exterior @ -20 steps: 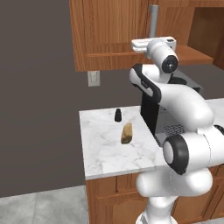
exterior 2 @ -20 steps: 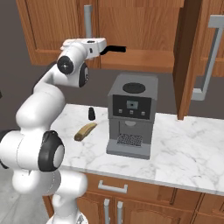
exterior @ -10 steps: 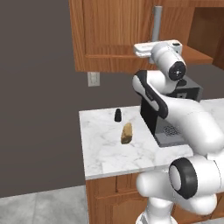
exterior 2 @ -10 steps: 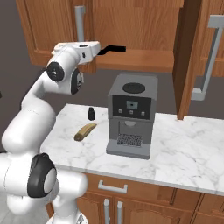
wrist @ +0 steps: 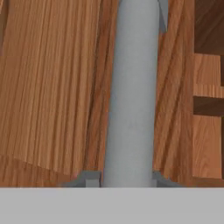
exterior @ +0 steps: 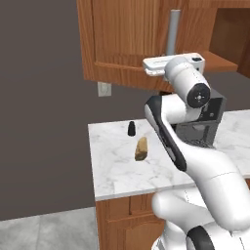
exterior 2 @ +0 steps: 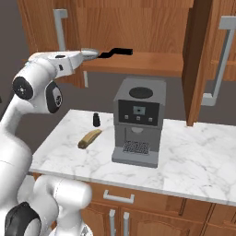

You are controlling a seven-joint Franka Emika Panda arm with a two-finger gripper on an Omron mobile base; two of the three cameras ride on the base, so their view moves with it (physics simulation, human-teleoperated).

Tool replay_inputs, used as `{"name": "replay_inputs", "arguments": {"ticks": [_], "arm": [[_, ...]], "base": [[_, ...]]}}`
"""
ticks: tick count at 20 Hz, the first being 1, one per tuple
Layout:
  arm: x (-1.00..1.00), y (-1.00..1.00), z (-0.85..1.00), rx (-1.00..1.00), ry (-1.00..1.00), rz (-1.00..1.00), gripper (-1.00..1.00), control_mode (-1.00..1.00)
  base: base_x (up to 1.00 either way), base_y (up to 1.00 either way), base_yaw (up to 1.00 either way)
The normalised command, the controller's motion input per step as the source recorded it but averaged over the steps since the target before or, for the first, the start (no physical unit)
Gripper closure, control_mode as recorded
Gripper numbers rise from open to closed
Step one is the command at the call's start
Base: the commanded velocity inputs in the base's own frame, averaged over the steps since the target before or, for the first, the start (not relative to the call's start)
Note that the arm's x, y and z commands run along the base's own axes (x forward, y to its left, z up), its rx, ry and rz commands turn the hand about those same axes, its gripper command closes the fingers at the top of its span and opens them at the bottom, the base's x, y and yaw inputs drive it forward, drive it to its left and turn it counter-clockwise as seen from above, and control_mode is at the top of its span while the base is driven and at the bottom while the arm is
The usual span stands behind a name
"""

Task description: Pick the pan from the cabinet and place it on the stove. Then turn on the stove burner for the pan.

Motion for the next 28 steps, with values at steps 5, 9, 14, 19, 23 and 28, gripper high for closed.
{"name": "replay_inputs", "arguments": {"ticks": [5,9,14,19,23,28], "arm": [[-0.75,0.66,-0.09,0.0,0.06,0.0,1.0,-1.0],[-0.51,0.53,-0.16,-0.02,0.06,0.01,-1.0,-1.0],[-0.27,0.16,-0.1,0.0,0.04,0.02,-1.0,-1.0],[-0.56,-0.23,0.0,0.08,0.0,0.08,-1.0,-1.0],[-0.65,-0.45,0.0,0.16,0.0,0.06,-1.0,-1.0],[-0.43,-0.84,0.0,0.24,0.02,0.0,-1.0,-1.0]], "base": [[0.0,0.0,0.0],[0.0,0.0,0.0],[0.0,0.0,0.0],[0.0,0.0,0.0],[0.0,0.0,0.0],[0.0,0.0,0.0]]}}
